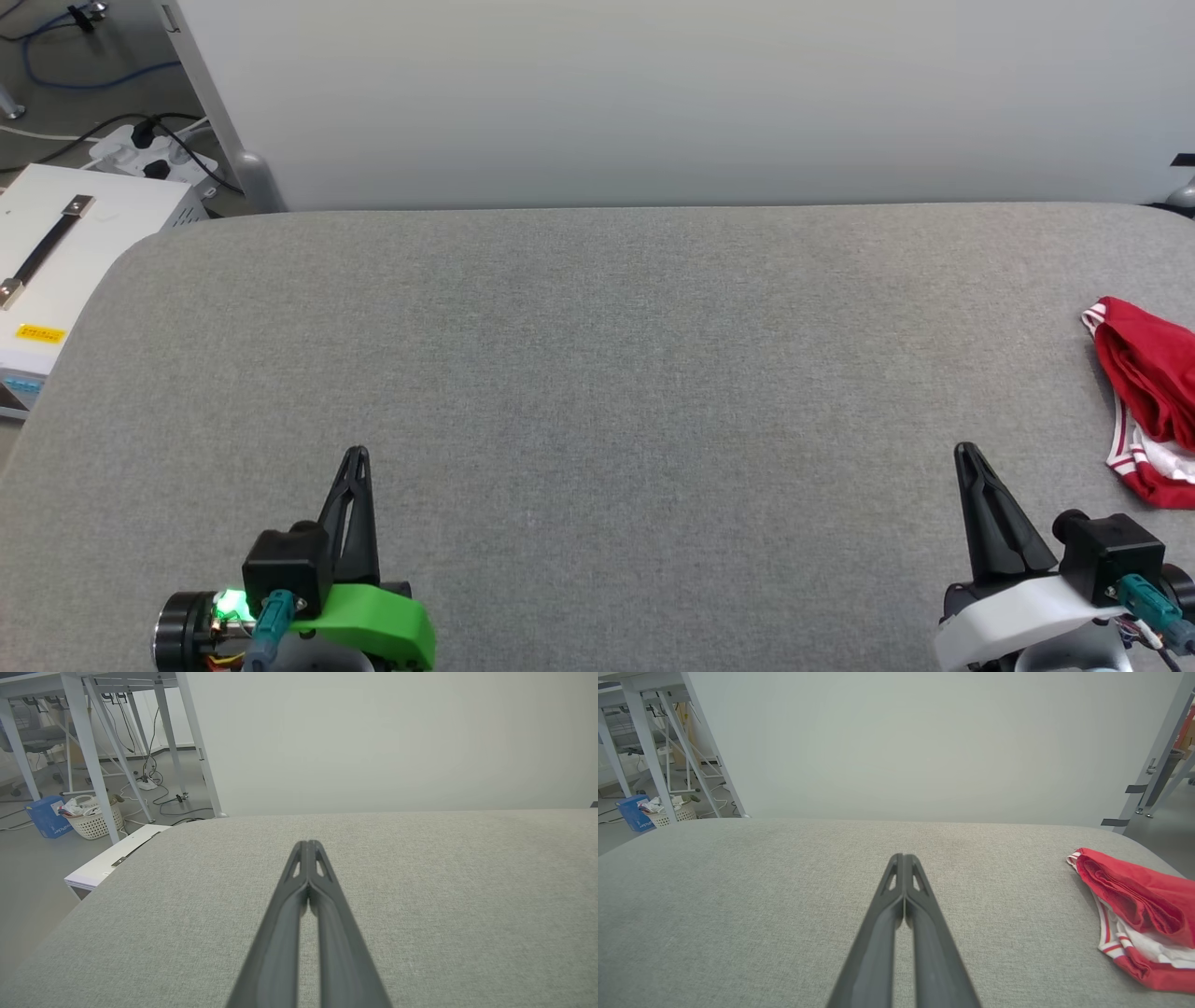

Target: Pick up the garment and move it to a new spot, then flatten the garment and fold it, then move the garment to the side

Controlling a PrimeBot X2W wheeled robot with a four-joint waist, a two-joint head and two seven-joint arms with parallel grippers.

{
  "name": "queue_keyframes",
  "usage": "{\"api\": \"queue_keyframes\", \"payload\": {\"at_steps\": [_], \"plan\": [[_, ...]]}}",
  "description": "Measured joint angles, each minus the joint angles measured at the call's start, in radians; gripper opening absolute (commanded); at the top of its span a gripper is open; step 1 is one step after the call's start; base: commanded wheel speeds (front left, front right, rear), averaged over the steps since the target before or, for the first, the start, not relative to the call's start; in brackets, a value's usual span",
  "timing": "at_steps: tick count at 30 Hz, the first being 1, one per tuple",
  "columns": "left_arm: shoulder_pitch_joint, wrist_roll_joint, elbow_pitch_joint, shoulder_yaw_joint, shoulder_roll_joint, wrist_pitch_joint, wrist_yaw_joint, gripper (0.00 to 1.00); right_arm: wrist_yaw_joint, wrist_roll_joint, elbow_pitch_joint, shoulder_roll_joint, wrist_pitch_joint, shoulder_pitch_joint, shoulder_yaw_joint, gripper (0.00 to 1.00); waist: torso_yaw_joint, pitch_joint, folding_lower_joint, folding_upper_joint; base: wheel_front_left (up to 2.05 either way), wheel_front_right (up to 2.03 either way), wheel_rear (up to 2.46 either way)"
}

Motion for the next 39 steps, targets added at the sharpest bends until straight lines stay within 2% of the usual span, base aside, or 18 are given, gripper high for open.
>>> {"api": "queue_keyframes", "payload": {"at_steps": [39], "plan": [[-0.016, 0.031, -0.006, 0.031, -0.019, 0.081, -0.02, 0.0, 0.0, -0.057, -0.003, 0.007, 0.079, -0.026, 0.0, 0.0, 0.001, -0.003, 0.0, 0.0, 0.0, 0.0, 0.0]]}}
